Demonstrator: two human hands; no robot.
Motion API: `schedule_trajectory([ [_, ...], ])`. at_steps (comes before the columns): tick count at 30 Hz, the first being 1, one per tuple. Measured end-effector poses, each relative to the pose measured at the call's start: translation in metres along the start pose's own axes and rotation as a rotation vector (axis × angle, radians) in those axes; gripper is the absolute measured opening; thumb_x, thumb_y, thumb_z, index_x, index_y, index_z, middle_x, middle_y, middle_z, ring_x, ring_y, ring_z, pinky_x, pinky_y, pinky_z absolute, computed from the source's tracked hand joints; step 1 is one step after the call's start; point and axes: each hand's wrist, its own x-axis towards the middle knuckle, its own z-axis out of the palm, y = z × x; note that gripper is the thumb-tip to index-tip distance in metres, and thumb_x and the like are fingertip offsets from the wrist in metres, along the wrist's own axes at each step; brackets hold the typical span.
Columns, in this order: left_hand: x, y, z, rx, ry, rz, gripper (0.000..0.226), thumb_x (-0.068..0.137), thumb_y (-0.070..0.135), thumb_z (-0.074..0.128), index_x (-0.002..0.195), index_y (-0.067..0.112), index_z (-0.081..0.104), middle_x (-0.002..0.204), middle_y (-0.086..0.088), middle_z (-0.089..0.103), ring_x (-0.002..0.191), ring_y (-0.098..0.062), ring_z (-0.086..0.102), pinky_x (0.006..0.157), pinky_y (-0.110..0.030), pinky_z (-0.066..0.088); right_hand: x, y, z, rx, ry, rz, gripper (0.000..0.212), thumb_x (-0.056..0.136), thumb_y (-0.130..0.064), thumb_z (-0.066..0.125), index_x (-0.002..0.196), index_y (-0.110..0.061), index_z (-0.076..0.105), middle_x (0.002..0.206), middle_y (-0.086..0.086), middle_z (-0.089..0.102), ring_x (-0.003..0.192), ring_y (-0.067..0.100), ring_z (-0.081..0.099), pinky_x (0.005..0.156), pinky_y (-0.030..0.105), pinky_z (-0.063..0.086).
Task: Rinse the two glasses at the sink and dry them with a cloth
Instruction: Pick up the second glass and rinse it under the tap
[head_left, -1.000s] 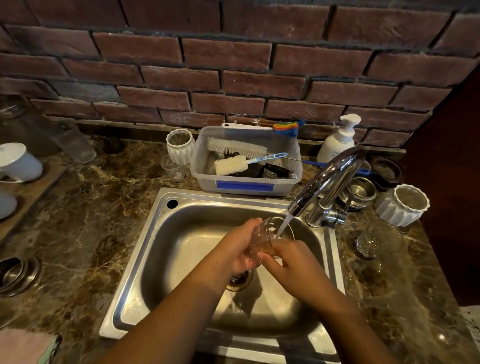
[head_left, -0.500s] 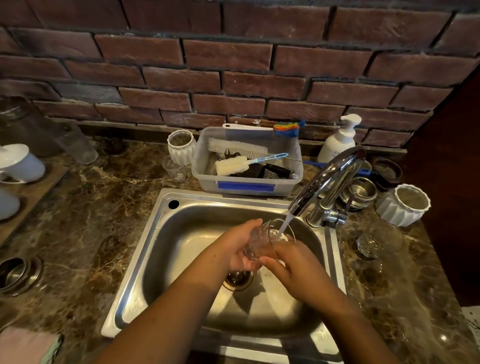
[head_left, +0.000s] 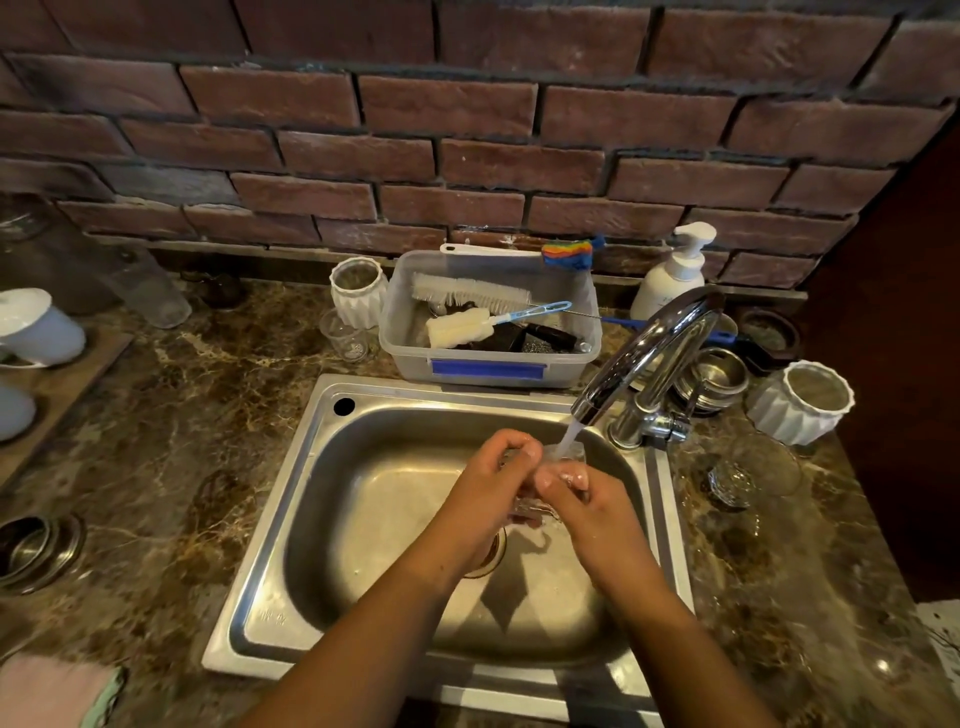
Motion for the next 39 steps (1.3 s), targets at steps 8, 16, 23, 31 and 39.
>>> schedule_trajectory([
  [8,-0.020,0.003,-0.002,0.051,0.168,0.025,0.014,0.099,0.031,0.061,0.108,0.022,0.064,0.113,-0.004,0.065,0.100,-0.024,0.068,0.066,-0.028,0.061,-0.009,0.012,0.009,0.204,0.121,0.067,0.035,0.087,-0.020,0.075,0.118,-0.026,0.062,0.114,-0.003,0.073,0.111,0.015,0.068,0.094,0.034,0.053],
  [16,-0.038,-0.002,-0.019,0.200,0.182,0.148,0.014,0.090,0.022,0.073,0.104,0.023,0.069,0.100,0.003,0.071,0.095,-0.013,0.069,0.081,-0.032,0.059,-0.028,0.026,0.027,0.475,0.050,0.279,0.093,0.060,-0.044,0.089,0.142,-0.029,0.049,0.134,0.007,0.065,0.120,0.026,0.065,0.106,0.056,0.049],
  [23,-0.065,0.001,-0.027,0.245,0.144,0.196,0.023,0.087,0.019,0.076,0.108,0.023,0.067,0.103,0.009,0.070,0.092,0.004,0.065,0.077,-0.010,0.050,-0.051,0.022,0.033,0.671,0.006,0.329,0.050,0.078,-0.011,0.074,0.122,-0.027,0.058,0.126,0.013,0.067,0.119,0.031,0.063,0.094,0.046,0.054],
  [31,-0.089,0.004,-0.027,0.250,0.157,0.153,0.046,0.085,0.027,0.078,0.125,0.031,0.057,0.117,0.006,0.064,0.105,-0.008,0.064,0.076,-0.017,0.055,-0.068,0.023,0.033,0.782,-0.042,0.367,0.058,0.079,-0.002,0.071,0.134,-0.010,0.056,0.125,0.021,0.070,0.116,0.037,0.067,0.106,0.051,0.049],
  [39,-0.092,-0.001,-0.023,0.244,0.076,0.027,0.031,0.090,0.029,0.073,0.118,0.019,0.066,0.111,-0.004,0.069,0.087,-0.016,0.072,0.065,-0.022,0.061,-0.073,0.030,0.026,0.693,0.034,0.310,0.079,0.070,-0.003,0.077,0.143,-0.009,0.048,0.129,0.026,0.064,0.110,0.037,0.069,0.094,0.048,0.056],
])
